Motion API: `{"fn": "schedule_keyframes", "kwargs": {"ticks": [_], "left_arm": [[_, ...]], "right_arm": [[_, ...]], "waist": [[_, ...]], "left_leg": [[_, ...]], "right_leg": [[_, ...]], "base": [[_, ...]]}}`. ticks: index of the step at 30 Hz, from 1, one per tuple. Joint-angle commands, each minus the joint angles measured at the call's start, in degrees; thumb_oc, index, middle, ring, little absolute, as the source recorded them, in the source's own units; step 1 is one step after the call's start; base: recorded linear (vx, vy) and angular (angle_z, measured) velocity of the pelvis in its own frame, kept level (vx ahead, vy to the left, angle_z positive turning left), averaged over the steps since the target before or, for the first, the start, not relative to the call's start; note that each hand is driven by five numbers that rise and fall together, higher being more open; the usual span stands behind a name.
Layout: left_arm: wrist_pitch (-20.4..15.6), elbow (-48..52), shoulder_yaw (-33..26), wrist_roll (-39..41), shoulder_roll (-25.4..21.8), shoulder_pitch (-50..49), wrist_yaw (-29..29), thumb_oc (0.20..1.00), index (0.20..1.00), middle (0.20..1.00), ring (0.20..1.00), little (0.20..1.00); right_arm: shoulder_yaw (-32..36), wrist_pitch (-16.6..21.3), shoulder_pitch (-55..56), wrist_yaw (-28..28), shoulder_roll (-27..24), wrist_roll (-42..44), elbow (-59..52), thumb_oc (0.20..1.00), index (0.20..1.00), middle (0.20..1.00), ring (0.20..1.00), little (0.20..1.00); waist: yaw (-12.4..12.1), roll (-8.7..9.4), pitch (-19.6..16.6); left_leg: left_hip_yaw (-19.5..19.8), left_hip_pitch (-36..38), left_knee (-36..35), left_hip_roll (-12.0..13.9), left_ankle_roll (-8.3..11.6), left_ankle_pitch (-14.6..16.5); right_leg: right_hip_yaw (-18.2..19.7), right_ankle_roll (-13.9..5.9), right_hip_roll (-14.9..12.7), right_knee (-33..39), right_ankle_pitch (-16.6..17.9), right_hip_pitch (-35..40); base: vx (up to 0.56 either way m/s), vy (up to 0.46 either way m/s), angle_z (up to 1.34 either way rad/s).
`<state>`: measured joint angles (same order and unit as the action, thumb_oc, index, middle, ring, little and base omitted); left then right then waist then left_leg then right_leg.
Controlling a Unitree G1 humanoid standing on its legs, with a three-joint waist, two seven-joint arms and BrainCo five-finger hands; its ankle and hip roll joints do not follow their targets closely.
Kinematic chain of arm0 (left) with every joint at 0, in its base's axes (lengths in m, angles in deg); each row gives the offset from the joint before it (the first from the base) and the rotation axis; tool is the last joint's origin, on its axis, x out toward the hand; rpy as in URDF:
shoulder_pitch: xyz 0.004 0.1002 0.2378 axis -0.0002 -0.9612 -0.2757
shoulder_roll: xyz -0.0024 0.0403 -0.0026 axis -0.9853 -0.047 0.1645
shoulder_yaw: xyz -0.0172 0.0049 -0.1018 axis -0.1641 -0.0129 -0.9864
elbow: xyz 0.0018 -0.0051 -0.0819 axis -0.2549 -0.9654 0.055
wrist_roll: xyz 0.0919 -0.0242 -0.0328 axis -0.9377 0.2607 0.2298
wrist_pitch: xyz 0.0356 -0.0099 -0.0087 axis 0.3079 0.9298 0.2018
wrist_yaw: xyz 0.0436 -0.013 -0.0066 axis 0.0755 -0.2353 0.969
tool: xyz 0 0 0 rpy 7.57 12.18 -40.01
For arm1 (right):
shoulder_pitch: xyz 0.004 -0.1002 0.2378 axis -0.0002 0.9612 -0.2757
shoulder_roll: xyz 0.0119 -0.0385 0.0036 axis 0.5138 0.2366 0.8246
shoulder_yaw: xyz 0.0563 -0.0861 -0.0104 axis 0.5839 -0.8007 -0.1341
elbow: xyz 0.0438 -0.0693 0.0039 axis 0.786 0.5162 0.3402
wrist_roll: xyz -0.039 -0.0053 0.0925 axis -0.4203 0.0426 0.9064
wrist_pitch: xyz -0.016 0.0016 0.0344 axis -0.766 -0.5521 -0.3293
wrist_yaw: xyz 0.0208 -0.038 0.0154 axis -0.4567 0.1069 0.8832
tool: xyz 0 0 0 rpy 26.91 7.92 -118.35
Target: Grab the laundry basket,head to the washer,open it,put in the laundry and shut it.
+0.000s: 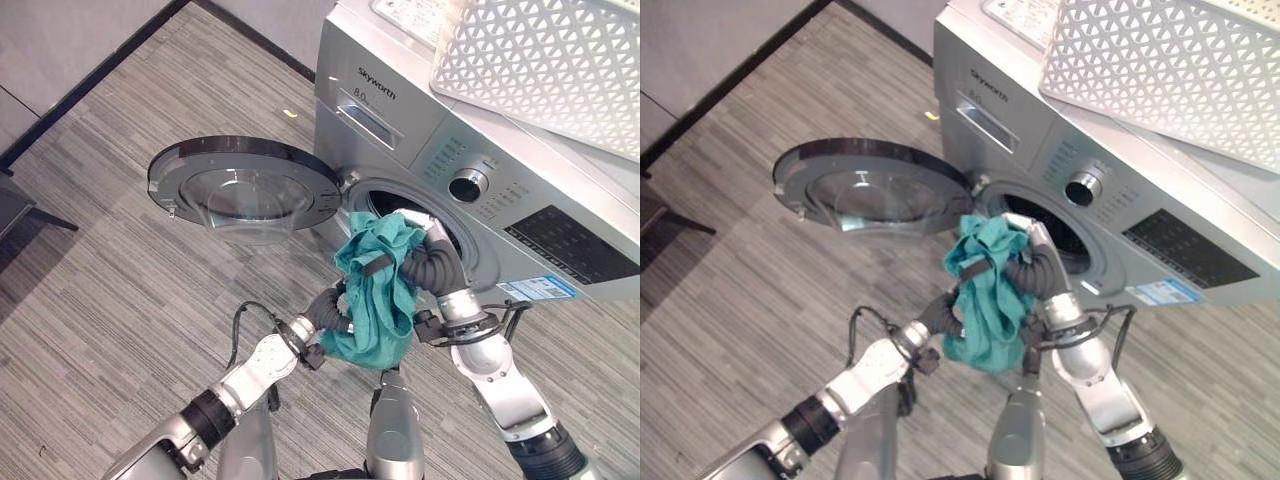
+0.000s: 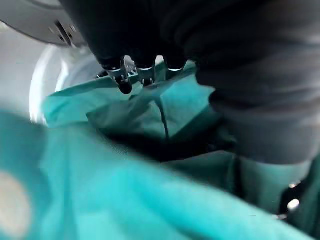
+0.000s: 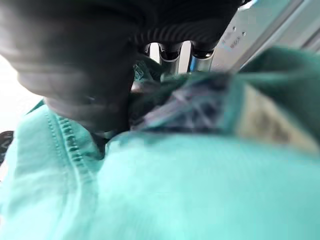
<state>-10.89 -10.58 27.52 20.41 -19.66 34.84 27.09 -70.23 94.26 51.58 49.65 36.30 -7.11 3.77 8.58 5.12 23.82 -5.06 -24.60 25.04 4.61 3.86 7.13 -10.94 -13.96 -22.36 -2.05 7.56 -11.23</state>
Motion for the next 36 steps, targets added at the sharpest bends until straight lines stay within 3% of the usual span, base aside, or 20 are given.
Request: {"fn": "schedule_keyframes", "kwargs": {"ticks": [1, 5, 15, 19, 22, 29, 36], "left_arm": [[-2.9, 0.8, 3.4, -4.8, 2.4, -0.3, -0.5, 1.0, 1.0, 1.0, 1.0, 1.0], [-2.3, -2.2, 6.6, -6.3, 5.9, 2.4, -0.7, 1.0, 1.0, 1.0, 1.0, 1.0], [-1.8, -4.4, 4.2, -5.0, 7.6, 3.6, 3.2, 1.0, 1.0, 1.0, 1.0, 1.0], [-2.4, -0.7, 2.2, -2.7, 5.5, 3.6, 3.6, 1.0, 1.0, 1.0, 1.0, 1.0], [-3.8, 5.2, 0.9, -1.4, 1.3, 1.8, 2.0, 1.0, 1.0, 1.0, 1.0, 1.0], [-7.0, 7.6, -0.5, -0.6, -3.0, -2.4, 1.3, 1.0, 1.0, 1.0, 1.0, 1.0], [-8.1, 5.3, 1.7, -3.0, -1.2, -0.9, 2.5, 1.0, 1.0, 1.0, 1.0, 1.0]], "right_arm": [[0.8, 4.9, -2.1, -2.8, -0.1, 2.8, -4.3, 0.2, 0.2, 0.2, 0.2, 0.2], [0.4, 4.9, -3.2, -3.4, -0.2, 3.6, -4.4, 0.2, 0.2, 0.2, 0.2, 0.2], [0.2, 5.1, -2.3, -3.5, -0.5, 4.4, -5.6, 0.2, 0.2, 0.2, 0.2, 0.2], [1.4, 5.3, -1.4, -4.0, -0.9, 4.6, -5.7, 0.2, 0.2, 0.2, 0.2, 0.2], [2.5, 6.2, -0.4, -3.7, -1.2, 5.0, -6.7, 0.2, 0.2, 0.2, 0.2, 0.2], [3.4, 8.7, 1.2, -2.3, -1.5, 7.0, -8.9, 0.2, 0.2, 0.2, 0.2, 0.2], [1.8, 9.6, 1.2, -2.3, -1.5, 7.7, -9.7, 0.2, 0.2, 0.2, 0.2, 0.2]], "waist": [[-0.2, 1.63, -4.6], [0.1, 1.61, -3.9], [0.2, 1.74, -3.2], [0.2, 1.28, -3.2], [0.3, 0.59, -3.4], [0.9, 0.17, -4.5], [1.3, 0.0, -5.1]], "left_leg": [[-2.1, 5.3, -2.1, 6.6, 1.77, 5.5], [-2.4, 5.5, -2.4, 7.0, 1.91, 5.6], [-2.8, 5.9, -3.5, 8.0, 2.26, 4.8], [-3.0, 6.3, -4.1, 8.6, 2.79, 4.3], [-3.4, 6.5, -4.3, 9.0, 3.31, 3.9], [-4.7, 6.2, -4.6, 10.0, 4.44, 2.7], [-5.0, 6.4, -4.6, 10.8, 4.97, 3.1]], "right_leg": [[0.7, 0.09, -2.6, 2.6, 3.9, -6.2], [1.1, 0.15, -2.0, 2.6, 3.6, -6.7], [1.0, 0.31, -1.4, 2.5, 3.4, -7.1], [0.8, 0.33, -1.0, 2.6, 3.1, -6.6], [0.9, 0.39, -0.8, 2.6, 2.7, -6.6], [0.6, 0.49, -0.8, 2.6, 2.3, -7.0], [0.5, 0.54, -0.2, 2.5, 1.9, -6.8]], "base": [[0.0, 0.0, 0.0], [0.0, -0.002, -0.01], [0.01, -0.027, -0.04], [0.01, -0.039, 0.0], [0.02, -0.051, 0.01], [0.01, -0.036, 0.01], [0.0, -0.01, 0.0]]}}
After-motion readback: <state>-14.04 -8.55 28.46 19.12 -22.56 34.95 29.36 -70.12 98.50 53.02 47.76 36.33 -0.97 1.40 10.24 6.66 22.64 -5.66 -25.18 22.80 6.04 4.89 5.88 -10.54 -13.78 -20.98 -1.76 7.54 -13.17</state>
